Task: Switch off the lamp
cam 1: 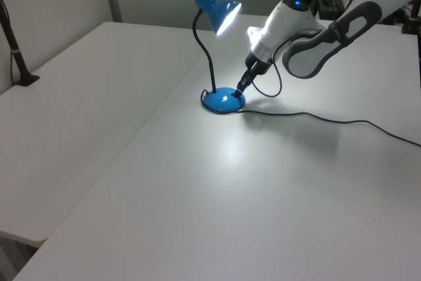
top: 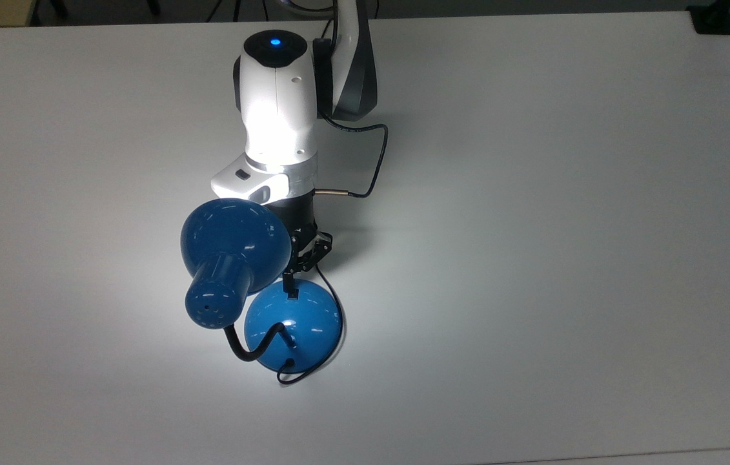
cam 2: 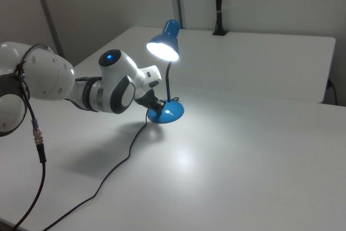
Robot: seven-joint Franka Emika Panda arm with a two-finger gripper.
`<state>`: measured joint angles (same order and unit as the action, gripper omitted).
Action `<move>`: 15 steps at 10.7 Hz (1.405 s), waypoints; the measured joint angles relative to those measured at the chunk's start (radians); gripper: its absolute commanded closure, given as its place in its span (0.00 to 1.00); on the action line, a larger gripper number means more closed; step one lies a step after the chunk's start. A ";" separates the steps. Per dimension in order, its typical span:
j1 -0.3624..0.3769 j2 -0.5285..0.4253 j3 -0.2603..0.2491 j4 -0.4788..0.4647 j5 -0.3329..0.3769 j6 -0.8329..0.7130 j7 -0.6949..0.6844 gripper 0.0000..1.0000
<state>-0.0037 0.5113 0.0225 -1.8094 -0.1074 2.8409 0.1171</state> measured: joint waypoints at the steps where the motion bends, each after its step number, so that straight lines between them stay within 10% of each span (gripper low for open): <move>1: 0.000 0.000 0.000 0.000 0.000 0.000 -0.001 1.00; 10: -0.001 0.000 0.000 -0.001 0.000 -0.027 -0.005 1.00; 15: 0.012 -0.196 0.015 0.037 0.000 -0.540 -0.005 0.89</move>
<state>0.0084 0.3157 0.0371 -1.7722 -0.1073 2.3013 0.1122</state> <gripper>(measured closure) 0.974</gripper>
